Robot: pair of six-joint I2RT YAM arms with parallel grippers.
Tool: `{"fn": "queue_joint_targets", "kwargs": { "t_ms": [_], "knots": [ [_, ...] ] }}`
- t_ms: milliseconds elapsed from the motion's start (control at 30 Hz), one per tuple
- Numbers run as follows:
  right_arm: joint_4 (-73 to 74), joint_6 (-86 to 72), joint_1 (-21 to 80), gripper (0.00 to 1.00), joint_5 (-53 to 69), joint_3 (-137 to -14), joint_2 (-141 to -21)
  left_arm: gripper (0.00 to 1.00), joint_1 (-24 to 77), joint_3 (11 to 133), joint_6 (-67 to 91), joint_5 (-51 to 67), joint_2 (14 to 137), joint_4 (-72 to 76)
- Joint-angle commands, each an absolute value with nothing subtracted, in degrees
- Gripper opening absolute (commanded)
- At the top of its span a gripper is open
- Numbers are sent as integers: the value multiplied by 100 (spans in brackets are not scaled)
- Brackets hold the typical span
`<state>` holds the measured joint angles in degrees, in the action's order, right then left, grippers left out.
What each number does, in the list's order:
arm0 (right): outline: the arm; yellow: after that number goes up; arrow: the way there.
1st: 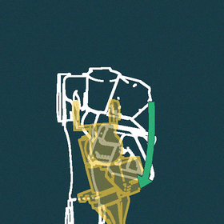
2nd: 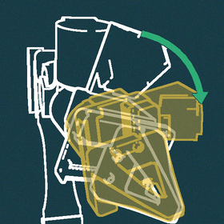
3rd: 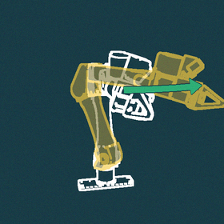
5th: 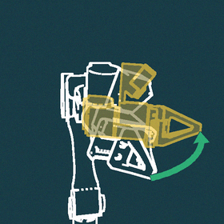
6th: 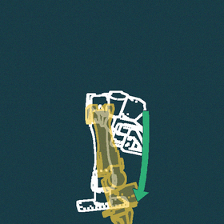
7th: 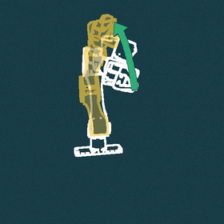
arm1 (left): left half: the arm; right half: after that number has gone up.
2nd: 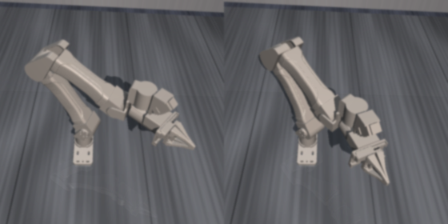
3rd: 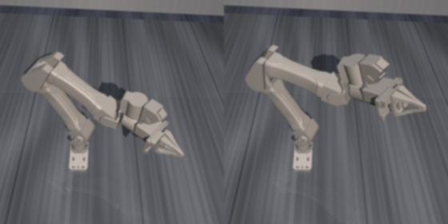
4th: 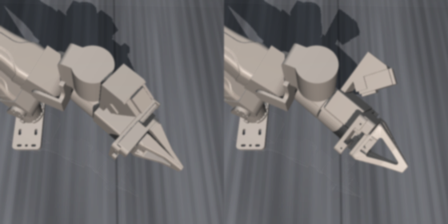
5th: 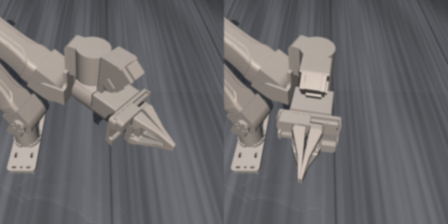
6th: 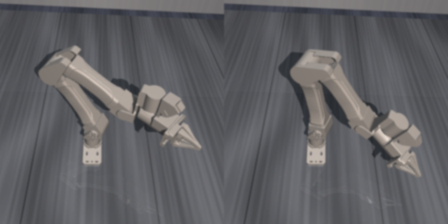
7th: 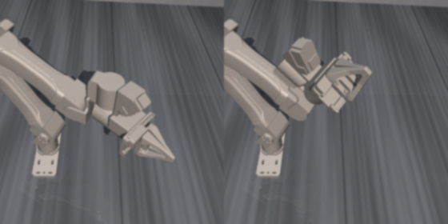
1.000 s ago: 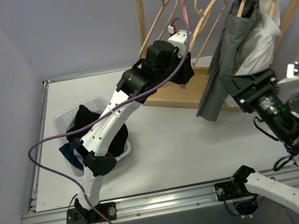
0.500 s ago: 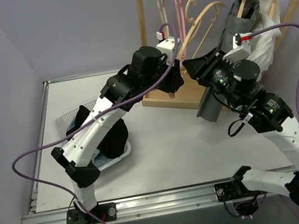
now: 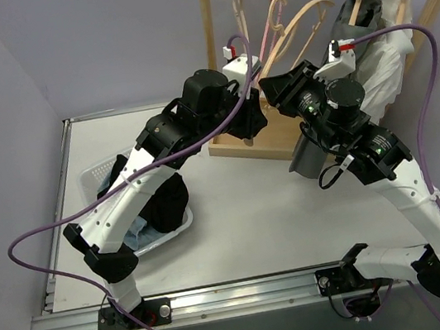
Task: Remove the skirt from the hanger
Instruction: Place the hanger at the clothesline.
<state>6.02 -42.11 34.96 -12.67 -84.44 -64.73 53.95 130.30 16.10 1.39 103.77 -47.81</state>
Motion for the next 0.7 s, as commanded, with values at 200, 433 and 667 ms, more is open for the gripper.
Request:
{"fn": "queue_joint_targets", "kwargs": {
  "t_ms": [200, 433, 667],
  "knots": [
    [70, -4412, 3507, 20, -1125, -8297, -6653, 2, 5440, 13860, 1600, 369, 10643, -4570],
    [245, -4526, 3489, 0, -1274, -8279, -6750, 3, 5440, 13904, 1617, 361, 10652, -4614],
    [553, -4430, 3253, 0, -1029, -8903, -7163, 94, 5440, 12666, 1512, 97, 9732, -4017]
  ]
}}
